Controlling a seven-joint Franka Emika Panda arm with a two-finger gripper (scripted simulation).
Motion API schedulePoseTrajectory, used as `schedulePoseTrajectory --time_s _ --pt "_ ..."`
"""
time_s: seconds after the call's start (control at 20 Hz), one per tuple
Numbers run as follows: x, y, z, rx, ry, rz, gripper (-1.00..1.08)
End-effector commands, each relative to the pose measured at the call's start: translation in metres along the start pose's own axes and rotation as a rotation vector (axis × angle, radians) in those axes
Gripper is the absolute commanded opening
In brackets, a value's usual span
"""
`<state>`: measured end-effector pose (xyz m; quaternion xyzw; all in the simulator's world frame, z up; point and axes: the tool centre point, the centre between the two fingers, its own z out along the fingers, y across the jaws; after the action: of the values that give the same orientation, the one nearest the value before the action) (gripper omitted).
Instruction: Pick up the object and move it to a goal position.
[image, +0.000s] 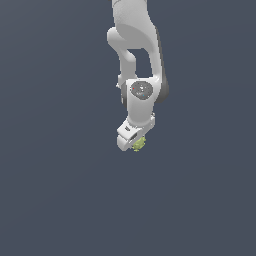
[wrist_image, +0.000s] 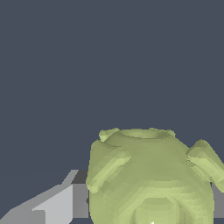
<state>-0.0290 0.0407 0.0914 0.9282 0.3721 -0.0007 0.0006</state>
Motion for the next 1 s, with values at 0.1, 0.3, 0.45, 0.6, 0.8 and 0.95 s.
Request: schedulePoseTrajectory --time_s 0.1,0.3,0.45,0.6,0.8,0.95 --pt "-0.025 -0.012 -0.026 -0.001 0.0 0.0 -1.0" --pt "-0.046 -0.023 -0.048 -0.001 0.0 0.0 -1.0" --pt "-0.06 -0.029 -0.063 -0.001 0.0 0.0 -1.0" --pt "-0.07 -0.035 -0.075 -0.001 0.001 0.0 -1.0" --pt "-0.081 -0.04 -0.087 0.0 0.001 0.0 -1.0" --pt "-0.086 -0.042 -0.093 0.0 0.002 0.0 -1.0"
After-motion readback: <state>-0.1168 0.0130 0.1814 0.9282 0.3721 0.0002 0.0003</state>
